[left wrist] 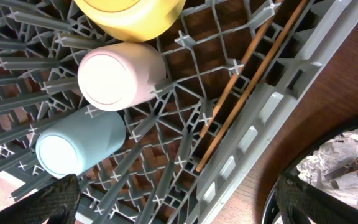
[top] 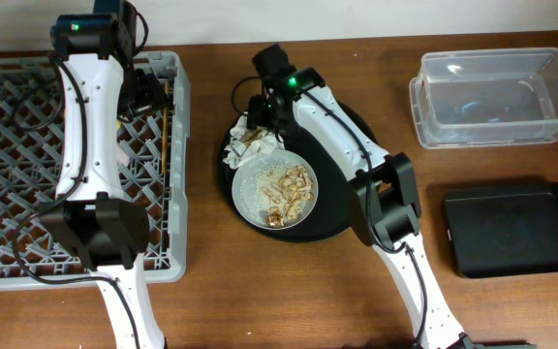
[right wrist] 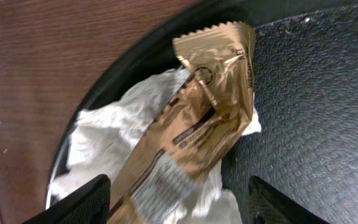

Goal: Sort waste into correct bins and load items into the dishwasher rack
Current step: 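Grasp the gold wrapper on the tray with the right gripper, then drop the gold wrapper into the clear plastic bin, then grasp the white tissue on the tray and drop it into the clear bin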

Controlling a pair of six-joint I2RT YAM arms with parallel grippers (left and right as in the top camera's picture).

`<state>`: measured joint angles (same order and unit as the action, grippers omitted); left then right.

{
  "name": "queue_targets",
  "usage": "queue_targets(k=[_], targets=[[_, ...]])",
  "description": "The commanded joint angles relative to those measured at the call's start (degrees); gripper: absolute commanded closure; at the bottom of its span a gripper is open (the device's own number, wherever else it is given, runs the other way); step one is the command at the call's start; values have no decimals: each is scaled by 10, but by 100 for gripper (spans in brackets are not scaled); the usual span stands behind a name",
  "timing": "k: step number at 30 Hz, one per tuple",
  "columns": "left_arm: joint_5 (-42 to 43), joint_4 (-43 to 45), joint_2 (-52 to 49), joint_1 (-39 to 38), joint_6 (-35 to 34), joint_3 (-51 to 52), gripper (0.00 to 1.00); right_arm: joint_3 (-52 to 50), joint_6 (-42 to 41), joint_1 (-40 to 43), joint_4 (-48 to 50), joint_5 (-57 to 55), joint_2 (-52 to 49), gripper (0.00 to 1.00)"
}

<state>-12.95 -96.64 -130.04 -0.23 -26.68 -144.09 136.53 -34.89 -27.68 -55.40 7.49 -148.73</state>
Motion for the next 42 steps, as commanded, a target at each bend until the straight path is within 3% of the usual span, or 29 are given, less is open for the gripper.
queue_targets(k=[1,2,3,5,18,25,32,37,38,39,40,42], targets=[[-8,-1,-2,2,-7,3,1,-19,-33,-7,17,-9,-8,44],[-8,-1,-2,2,-7,3,1,-19,-34,-7,19,-9,-8,59],[-8,-1,-2,2,-7,3,1,-18,-36,-7,19,-9,-8,80],[-8,-1,-2,1,-7,3,1,-18,-35,-3,13,-9,-2,96],[-8,-1,-2,2,-7,3,1,-14,-29,147,-148,73,236,96],[-8,-1,-2,2,-7,3,1,-14,6,300,-223,90,314,96],[-8,-1,-2,1,-7,3,1,-14,19,433,-170,39,312,96],[-8,-1,-2,0,-7,3,1,-14,19,457,-97,15,290,95],[-8,-1,-2,0,-7,3,1,-14,18,457,-86,6,282,92],[-8,-1,-2,0,-7,3,1,-14,18,457,-77,-3,273,75],[-8,-1,-2,0,-7,3,1,-14,19,457,-69,-13,257,48],[-8,-1,-2,0,-7,3,1,-14,19,458,-64,-16,246,48]])
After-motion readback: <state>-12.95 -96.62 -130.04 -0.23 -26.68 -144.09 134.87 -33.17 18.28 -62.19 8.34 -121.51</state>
